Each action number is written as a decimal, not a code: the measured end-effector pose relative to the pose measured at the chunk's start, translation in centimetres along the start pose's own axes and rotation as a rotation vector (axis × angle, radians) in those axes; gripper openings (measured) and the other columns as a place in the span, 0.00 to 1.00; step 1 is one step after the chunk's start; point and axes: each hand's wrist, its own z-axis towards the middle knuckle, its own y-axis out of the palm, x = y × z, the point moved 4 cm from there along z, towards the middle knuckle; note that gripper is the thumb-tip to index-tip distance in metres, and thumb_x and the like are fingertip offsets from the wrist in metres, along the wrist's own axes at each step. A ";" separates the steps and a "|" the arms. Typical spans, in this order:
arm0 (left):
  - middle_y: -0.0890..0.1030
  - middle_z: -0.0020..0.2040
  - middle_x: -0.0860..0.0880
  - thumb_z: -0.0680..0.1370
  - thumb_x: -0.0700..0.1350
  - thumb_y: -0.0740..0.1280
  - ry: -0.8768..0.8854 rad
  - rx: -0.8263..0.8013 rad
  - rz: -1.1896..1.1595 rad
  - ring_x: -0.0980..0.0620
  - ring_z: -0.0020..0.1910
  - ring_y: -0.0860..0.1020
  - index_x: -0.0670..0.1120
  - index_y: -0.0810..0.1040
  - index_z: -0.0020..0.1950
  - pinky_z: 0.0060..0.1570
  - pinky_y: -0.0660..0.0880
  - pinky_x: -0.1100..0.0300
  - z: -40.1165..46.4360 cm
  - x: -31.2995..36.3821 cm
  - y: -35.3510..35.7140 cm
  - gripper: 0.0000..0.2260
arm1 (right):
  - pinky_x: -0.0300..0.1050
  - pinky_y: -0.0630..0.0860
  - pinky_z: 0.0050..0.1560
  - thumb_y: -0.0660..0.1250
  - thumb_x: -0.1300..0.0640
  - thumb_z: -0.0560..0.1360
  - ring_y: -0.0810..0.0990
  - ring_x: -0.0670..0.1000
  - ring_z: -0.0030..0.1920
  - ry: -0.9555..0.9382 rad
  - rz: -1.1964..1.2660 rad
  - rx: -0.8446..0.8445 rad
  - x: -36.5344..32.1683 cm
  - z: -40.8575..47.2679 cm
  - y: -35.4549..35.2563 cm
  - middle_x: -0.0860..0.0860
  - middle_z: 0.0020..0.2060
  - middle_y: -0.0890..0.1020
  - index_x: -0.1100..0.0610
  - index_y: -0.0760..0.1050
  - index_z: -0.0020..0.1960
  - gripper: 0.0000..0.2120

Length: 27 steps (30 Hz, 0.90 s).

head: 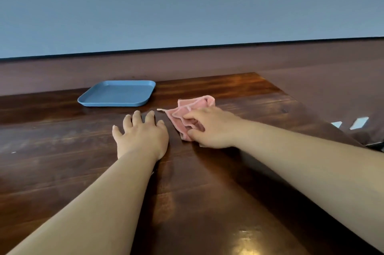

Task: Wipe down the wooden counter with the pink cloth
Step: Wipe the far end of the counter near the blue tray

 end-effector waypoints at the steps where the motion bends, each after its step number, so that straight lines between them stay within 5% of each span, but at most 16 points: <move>1: 0.50 0.80 0.49 0.81 0.58 0.42 0.002 -0.004 -0.004 0.46 0.78 0.46 0.57 0.51 0.78 0.73 0.44 0.40 -0.1 0.0 0.0 0.25 | 0.56 0.73 0.64 0.60 0.39 0.78 0.69 0.57 0.71 -0.010 0.019 0.007 -0.3 0.7 -0.6 0.50 0.71 0.70 0.38 0.72 0.67 0.18; 3: 0.50 0.80 0.49 0.81 0.58 0.42 0.007 -0.006 -0.012 0.46 0.78 0.46 0.57 0.51 0.78 0.73 0.44 0.40 -0.2 0.0 -0.1 0.24 | 0.57 0.71 0.66 0.59 0.34 0.78 0.67 0.55 0.72 -0.091 0.023 0.044 -1.2 1.7 -1.0 0.48 0.71 0.70 0.38 0.74 0.66 0.19; 7: 0.50 0.80 0.49 0.82 0.58 0.42 0.019 -0.008 -0.020 0.46 0.78 0.46 0.57 0.51 0.78 0.73 0.44 0.40 -0.2 0.3 -0.2 0.24 | 0.56 0.68 0.66 0.51 0.41 0.81 0.70 0.55 0.66 -0.027 0.032 0.147 -1.3 3.5 -0.3 0.44 0.61 0.74 0.39 0.73 0.67 0.19; 11: 0.51 0.80 0.49 0.82 0.59 0.43 0.025 0.008 -0.035 0.46 0.78 0.47 0.57 0.52 0.78 0.73 0.45 0.41 -0.5 0.1 -0.4 0.24 | 0.57 0.50 0.77 0.48 0.41 0.82 0.56 0.53 0.78 0.036 -0.076 0.114 -1.8 3.3 1.0 0.48 0.79 0.60 0.42 0.62 0.78 0.25; 15: 0.54 0.79 0.49 0.82 0.58 0.42 0.026 0.036 -0.081 0.46 0.78 0.49 0.57 0.55 0.78 0.73 0.45 0.41 -0.5 0.0 -0.3 0.24 | 0.54 0.49 0.77 0.47 0.44 0.83 0.54 0.49 0.80 -0.129 -0.034 0.140 -2.2 0.6 2.1 0.46 0.80 0.60 0.43 0.61 0.79 0.25; 19: 0.55 0.79 0.49 0.82 0.59 0.45 0.015 0.023 -0.093 0.47 0.78 0.50 0.55 0.56 0.78 0.74 0.46 0.41 -0.4 0.0 -0.5 0.25 | 0.51 0.51 0.77 0.47 0.47 0.85 0.58 0.48 0.78 -0.085 -0.036 0.170 -2.5 1.8 1.1 0.46 0.78 0.64 0.45 0.63 0.78 0.23; 24: 0.66 0.75 0.50 0.80 0.60 0.55 -0.057 0.129 -0.790 0.49 0.73 0.63 0.51 0.63 0.76 0.70 0.58 0.53 -1.6 -2.2 -2.9 0.26 | 0.52 0.47 0.77 0.45 0.45 0.85 0.53 0.50 0.80 -0.070 -0.071 0.114 -4.3 0.1 2.3 0.45 0.80 0.57 0.42 0.57 0.80 0.24; 27: 0.66 0.75 0.53 0.81 0.58 0.57 -0.030 0.065 -0.904 0.52 0.72 0.64 0.53 0.62 0.76 0.67 0.60 0.57 -2.5 -3.6 -3.6 0.25 | 0.53 0.43 0.78 0.44 0.44 0.84 0.50 0.48 0.81 -0.165 -0.046 0.098 -4.4 -2.2 3.3 0.43 0.81 0.55 0.41 0.54 0.81 0.25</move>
